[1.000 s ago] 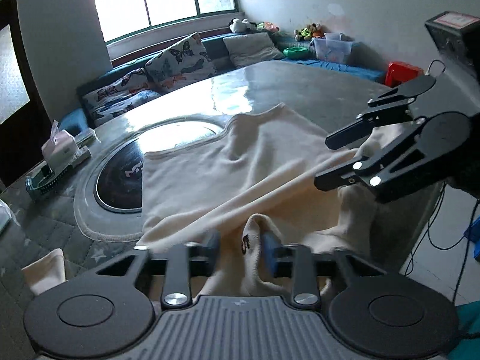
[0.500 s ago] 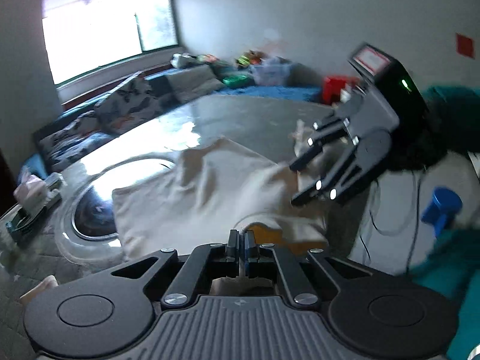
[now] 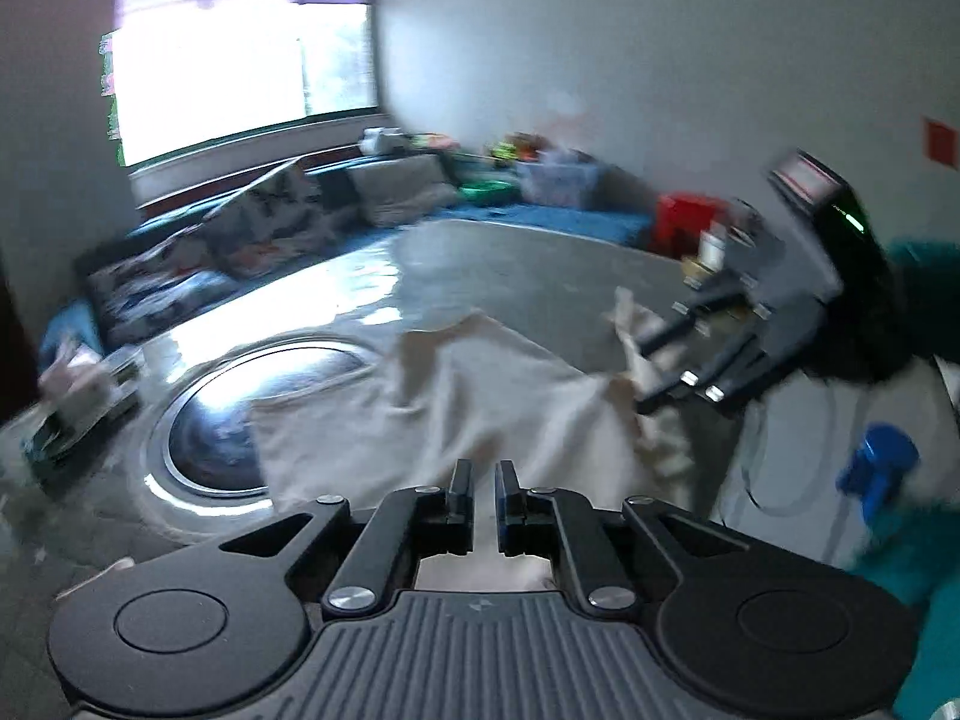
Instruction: Fold clothes
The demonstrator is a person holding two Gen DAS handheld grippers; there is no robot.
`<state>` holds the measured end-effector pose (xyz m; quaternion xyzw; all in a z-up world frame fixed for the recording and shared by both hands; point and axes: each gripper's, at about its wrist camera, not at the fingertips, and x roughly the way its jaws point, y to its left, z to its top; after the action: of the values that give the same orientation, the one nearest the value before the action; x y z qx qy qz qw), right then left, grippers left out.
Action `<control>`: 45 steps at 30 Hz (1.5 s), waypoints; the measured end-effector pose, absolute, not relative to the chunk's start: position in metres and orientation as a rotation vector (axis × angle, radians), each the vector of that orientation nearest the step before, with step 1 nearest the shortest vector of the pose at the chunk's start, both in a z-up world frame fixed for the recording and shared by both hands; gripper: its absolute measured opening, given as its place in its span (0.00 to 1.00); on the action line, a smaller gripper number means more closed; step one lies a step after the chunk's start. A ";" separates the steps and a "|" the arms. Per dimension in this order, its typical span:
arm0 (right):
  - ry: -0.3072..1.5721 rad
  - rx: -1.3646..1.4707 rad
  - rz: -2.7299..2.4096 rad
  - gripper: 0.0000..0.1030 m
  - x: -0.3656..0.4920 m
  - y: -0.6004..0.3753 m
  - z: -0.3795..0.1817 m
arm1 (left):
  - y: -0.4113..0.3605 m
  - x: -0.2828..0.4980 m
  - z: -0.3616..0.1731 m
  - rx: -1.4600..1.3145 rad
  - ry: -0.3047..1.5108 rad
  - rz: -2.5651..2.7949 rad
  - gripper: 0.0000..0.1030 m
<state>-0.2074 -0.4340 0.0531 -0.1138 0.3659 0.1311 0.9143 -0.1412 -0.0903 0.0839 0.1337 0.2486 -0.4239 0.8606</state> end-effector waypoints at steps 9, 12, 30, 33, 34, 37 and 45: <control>0.765 -0.350 0.063 0.54 -0.193 -0.446 0.022 | -0.117 -0.108 0.038 0.265 0.656 -0.801 0.09; 0.775 -0.338 -0.005 0.54 -0.203 -0.458 0.021 | -0.121 -0.110 0.030 0.295 0.656 -0.809 0.12; 0.707 -0.227 -0.194 0.55 -0.193 -0.499 0.033 | -0.123 -0.105 0.015 0.311 0.685 -0.775 0.28; 0.731 -0.249 -0.203 0.55 -0.176 -0.499 0.023 | -0.122 -0.106 0.015 0.314 0.684 -0.770 0.31; 0.738 -0.259 -0.213 0.55 -0.176 -0.499 0.020 | -0.121 -0.106 0.015 0.316 0.684 -0.768 0.31; 0.757 -0.269 -0.249 0.56 -0.189 -0.504 0.019 | -0.119 -0.105 0.014 0.308 0.685 -0.770 0.32; 0.799 -0.258 -0.352 0.59 -0.242 -0.519 0.027 | -0.118 -0.103 0.013 0.308 0.680 -0.789 0.35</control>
<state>-0.2418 -0.5187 0.0269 -0.1247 0.3858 -0.1699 0.8982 -0.1028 -0.1181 0.0130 0.1468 0.3233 -0.3753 0.8562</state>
